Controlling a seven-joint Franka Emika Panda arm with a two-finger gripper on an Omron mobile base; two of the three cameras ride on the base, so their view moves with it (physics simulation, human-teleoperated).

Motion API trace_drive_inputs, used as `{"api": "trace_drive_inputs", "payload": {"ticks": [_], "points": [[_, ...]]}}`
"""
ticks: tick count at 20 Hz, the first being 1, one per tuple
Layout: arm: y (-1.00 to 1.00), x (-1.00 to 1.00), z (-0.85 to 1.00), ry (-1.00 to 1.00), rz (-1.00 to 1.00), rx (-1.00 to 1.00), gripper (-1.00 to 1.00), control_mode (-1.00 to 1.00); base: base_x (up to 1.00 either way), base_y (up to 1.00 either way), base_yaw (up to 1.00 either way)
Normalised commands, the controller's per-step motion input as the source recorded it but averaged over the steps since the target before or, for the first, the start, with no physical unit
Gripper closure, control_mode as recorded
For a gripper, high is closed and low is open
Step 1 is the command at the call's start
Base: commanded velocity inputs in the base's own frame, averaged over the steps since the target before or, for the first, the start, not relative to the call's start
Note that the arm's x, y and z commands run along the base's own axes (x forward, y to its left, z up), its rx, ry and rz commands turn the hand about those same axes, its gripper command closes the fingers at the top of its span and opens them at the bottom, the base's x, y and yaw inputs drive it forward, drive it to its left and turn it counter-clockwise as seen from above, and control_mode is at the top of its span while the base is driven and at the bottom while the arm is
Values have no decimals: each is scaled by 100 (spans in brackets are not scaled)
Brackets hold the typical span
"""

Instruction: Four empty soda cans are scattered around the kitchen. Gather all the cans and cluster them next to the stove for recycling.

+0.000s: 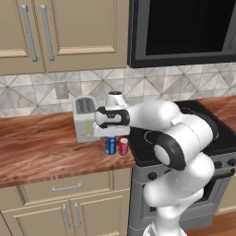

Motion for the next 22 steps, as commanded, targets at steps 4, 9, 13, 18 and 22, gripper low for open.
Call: {"api": "trace_drive_inputs", "payload": {"ticks": [4, 9, 13, 18, 22], "points": [[29, 62, -38, 2, 0, -1, 100, -100, 0, 0, 0], [10, 41, -31, 0, -2, -3, 100, -100, 0, 0, 0], [0, 1, -28, 0, -5, -4, 100, -100, 0, 0, 0], [-1, -26, -15, -2, -6, -2, 100, -100, 0, 0, 0], [-8, -37, -14, -3, -6, 0, 100, -100, 0, 0, 0]]}}
